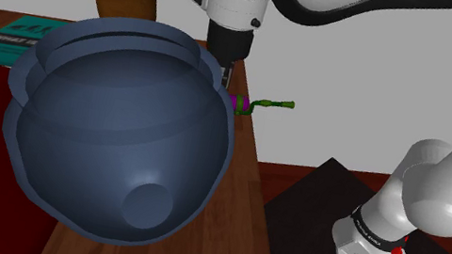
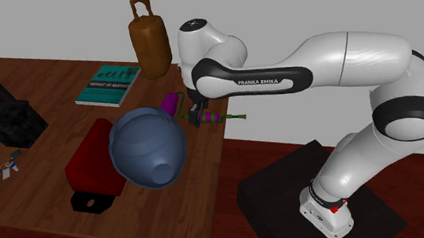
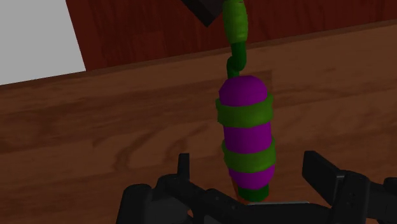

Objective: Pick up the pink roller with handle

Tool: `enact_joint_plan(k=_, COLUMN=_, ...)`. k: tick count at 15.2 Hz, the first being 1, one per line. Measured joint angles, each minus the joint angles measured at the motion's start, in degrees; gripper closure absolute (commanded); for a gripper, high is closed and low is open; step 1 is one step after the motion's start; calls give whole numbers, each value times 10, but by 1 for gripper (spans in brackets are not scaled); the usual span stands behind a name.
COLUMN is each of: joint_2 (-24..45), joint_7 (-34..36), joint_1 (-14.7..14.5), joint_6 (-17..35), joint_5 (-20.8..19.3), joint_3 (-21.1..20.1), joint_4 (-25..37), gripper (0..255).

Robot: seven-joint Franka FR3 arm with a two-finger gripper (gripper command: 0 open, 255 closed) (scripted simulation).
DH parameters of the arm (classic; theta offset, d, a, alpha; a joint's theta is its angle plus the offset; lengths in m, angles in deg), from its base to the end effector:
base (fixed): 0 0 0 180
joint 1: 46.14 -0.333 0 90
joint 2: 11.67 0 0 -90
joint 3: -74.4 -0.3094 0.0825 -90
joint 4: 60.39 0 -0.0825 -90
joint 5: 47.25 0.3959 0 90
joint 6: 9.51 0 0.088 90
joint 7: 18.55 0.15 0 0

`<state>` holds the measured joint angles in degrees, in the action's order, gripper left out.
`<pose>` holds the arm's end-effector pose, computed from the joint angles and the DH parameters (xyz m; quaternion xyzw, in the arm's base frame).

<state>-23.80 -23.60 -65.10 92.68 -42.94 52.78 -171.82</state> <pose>0.3805 0.3522 0.5165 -0.9256 -0.3781 -0.0179 0.0037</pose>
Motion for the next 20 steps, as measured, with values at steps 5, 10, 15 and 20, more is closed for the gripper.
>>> enact_joint_plan(k=5, joint_2=-2, joint_7=0, joint_1=0, joint_6=3, joint_5=1, joint_3=0, joint_4=-5, gripper=255)
enact_joint_plan(k=10, joint_2=-2, joint_7=0, joint_1=0, joint_6=3, joint_5=1, joint_3=0, joint_4=-5, gripper=255)
enact_joint_plan(k=15, joint_2=1, joint_7=0, joint_1=1, joint_6=-19, joint_5=-1, joint_3=1, joint_4=21, gripper=255)
enact_joint_plan(k=20, joint_2=6, joint_7=1, joint_1=2, joint_6=-59, joint_5=-3, joint_3=2, joint_4=65, gripper=255)
